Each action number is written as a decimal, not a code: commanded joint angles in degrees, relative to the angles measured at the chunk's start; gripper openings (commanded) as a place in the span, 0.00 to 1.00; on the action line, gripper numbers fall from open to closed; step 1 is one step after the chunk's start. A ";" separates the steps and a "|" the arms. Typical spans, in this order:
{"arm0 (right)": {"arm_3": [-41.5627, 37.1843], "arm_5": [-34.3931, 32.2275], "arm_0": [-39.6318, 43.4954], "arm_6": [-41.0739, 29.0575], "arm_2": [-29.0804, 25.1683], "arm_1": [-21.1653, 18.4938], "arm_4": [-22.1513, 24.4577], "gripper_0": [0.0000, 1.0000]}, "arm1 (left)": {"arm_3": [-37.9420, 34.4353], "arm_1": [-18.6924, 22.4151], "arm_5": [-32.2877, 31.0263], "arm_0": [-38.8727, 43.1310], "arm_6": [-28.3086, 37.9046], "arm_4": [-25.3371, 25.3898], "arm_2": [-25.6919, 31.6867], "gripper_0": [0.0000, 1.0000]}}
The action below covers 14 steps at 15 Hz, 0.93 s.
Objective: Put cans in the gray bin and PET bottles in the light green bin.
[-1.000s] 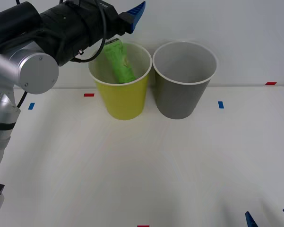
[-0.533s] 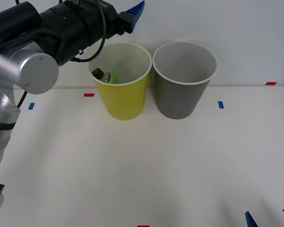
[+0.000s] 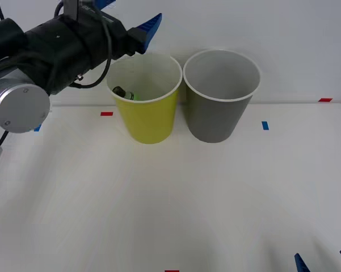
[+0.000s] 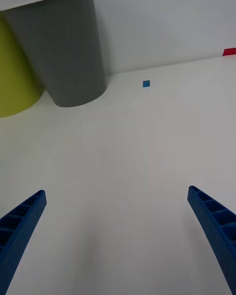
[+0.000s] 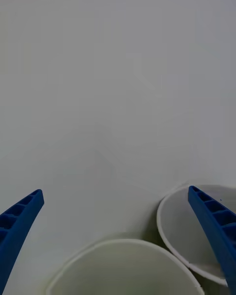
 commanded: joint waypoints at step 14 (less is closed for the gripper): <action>0.00 0.00 0.00 0.00 0.00 0.00 -0.01 1.00 | -21.02 5.24 -14.21 42.00 0.86 1.94 12.40 1.00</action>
